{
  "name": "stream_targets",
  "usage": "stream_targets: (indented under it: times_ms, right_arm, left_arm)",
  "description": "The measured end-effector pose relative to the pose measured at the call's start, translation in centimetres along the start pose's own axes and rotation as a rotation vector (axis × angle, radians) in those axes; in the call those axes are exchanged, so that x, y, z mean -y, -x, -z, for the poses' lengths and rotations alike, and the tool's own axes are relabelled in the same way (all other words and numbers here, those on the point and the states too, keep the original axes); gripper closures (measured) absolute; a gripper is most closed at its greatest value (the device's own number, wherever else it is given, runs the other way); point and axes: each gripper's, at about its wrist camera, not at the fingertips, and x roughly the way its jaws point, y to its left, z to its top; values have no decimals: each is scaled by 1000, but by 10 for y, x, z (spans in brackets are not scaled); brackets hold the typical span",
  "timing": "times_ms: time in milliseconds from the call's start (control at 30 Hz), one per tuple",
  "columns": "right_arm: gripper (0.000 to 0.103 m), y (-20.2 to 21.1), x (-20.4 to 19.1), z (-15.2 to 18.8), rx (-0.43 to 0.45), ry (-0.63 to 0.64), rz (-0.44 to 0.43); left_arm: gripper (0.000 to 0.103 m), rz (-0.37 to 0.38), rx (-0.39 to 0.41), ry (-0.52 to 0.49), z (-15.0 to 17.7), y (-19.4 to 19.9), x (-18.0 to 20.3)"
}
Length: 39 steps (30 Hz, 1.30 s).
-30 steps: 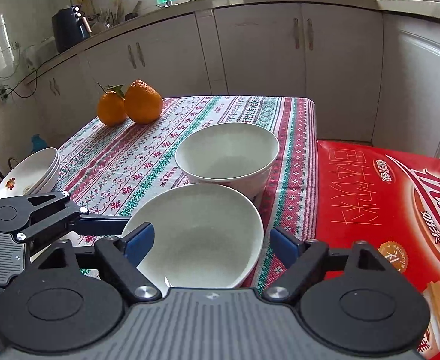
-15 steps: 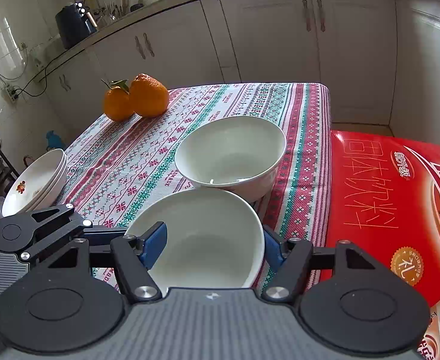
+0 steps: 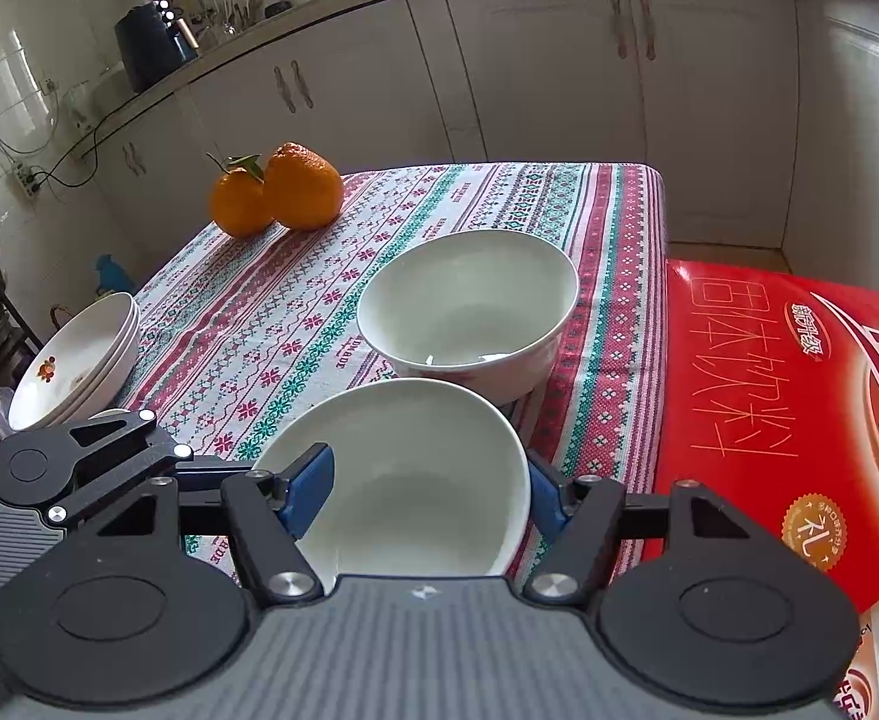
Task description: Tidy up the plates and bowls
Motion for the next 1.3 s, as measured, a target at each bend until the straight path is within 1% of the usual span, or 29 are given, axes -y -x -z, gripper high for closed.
stream_targets:
  times_ms: [167,333,600,700,867,1000,1133,1300]
  right_arm:
    - [31,16,-11,0,16,-1,-7]
    - [31,34,-29,1,39,17,-11]
    - [31,57,-73,3,63,67,-11]
    - [31,61,-91,3,70,86,-17]
    - [31,59,-119,1,73,120,-50]
    - [31,50,-139,-3,67,148,-75]
    - [31,37,-152,-5,56,157,-100]
    - [31,20,-166,-7,35,167,-124]
  left_arm:
    - [21,10,0,-5,0,16,0]
    - [21,15,17,-17,0,43,-2]
    - [21,4,47,-22,7,91,-8]
    - [21,-11,60,-22,12,108,-13]
    - [21,-38,69,9,24,129,-26]
    - [21,-66,77,35,33,141,-38]
    - [21,-94,73,50,42,147,-49]
    - [21,-107,52,77,53,148,-64]
